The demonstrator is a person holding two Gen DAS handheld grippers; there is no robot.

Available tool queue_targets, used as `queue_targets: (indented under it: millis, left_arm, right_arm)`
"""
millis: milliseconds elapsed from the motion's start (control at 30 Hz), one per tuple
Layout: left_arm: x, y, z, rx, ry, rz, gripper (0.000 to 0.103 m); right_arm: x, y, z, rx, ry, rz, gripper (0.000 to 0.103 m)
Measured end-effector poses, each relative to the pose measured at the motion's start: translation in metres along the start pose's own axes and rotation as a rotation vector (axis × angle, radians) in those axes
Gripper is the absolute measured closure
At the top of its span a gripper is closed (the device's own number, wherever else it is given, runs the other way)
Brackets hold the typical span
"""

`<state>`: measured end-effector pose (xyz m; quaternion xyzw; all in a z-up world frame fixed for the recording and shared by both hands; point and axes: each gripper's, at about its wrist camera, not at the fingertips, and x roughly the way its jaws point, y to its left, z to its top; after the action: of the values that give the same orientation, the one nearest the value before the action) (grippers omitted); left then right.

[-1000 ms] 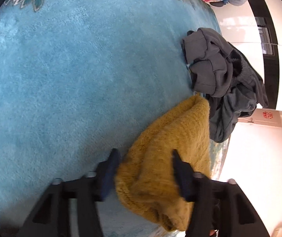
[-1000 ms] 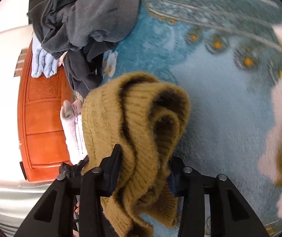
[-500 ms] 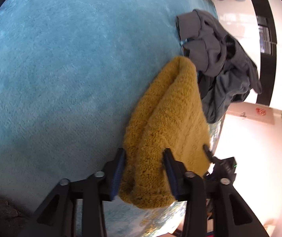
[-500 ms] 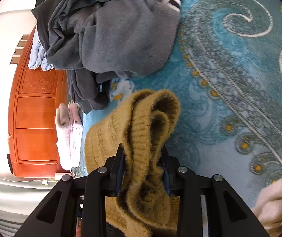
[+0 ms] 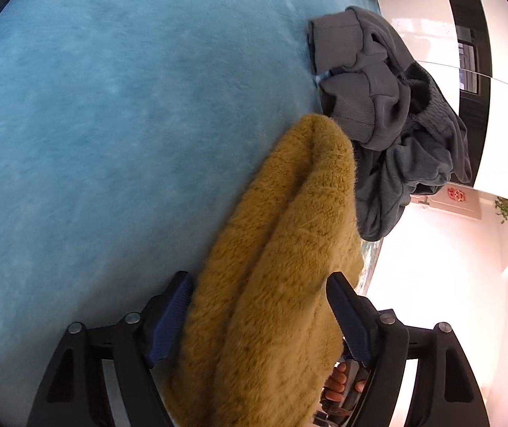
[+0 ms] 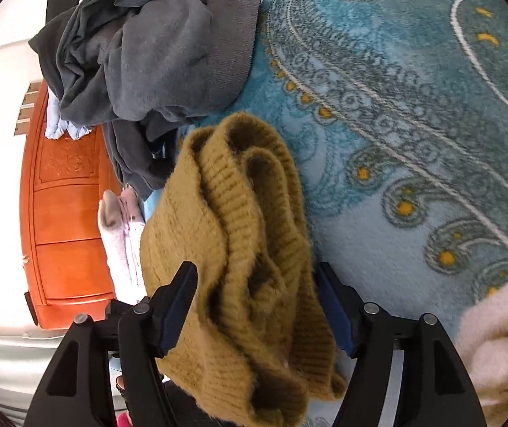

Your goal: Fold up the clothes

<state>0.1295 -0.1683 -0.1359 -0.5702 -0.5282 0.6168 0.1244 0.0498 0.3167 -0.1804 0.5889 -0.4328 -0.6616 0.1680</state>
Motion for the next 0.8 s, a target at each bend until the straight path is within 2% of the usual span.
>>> queue_targets:
  millis: [100, 167, 233, 300, 367, 567, 800]
  left_arm:
    - [0.001, -0.007, -0.002, 0.041, 0.002, 0.037, 0.026]
    - [0.0, -0.012, -0.005, 0.075, 0.0, 0.077, 0.042]
    - [-0.002, -0.014, -0.008, 0.093, -0.009, 0.108, 0.06]
    - [-0.007, -0.018, -0.013, 0.11, -0.026, 0.118, 0.068]
    - [-0.013, -0.027, -0.018, 0.142, -0.045, 0.13, 0.07]
    - [-0.042, -0.067, -0.042, 0.277, -0.09, 0.154, 0.072]
    - [-0.061, -0.134, -0.07, 0.449, -0.103, 0.14, 0.072]
  right_arm:
    - [0.002, 0.005, -0.001, -0.002, -0.022, -0.012, 0.035]
    - [0.004, 0.008, -0.002, -0.006, -0.027, -0.031, 0.05]
    - [0.002, 0.009, -0.003, 0.002, -0.032, -0.039, 0.057]
    - [0.001, 0.018, -0.005, -0.008, -0.035, -0.042, 0.062]
    - [-0.005, 0.025, -0.007, -0.027, -0.037, -0.034, 0.067]
    - [-0.024, 0.055, -0.017, -0.088, -0.037, 0.02, 0.069]
    - [-0.078, 0.057, -0.037, -0.089, -0.123, 0.122, 0.069]
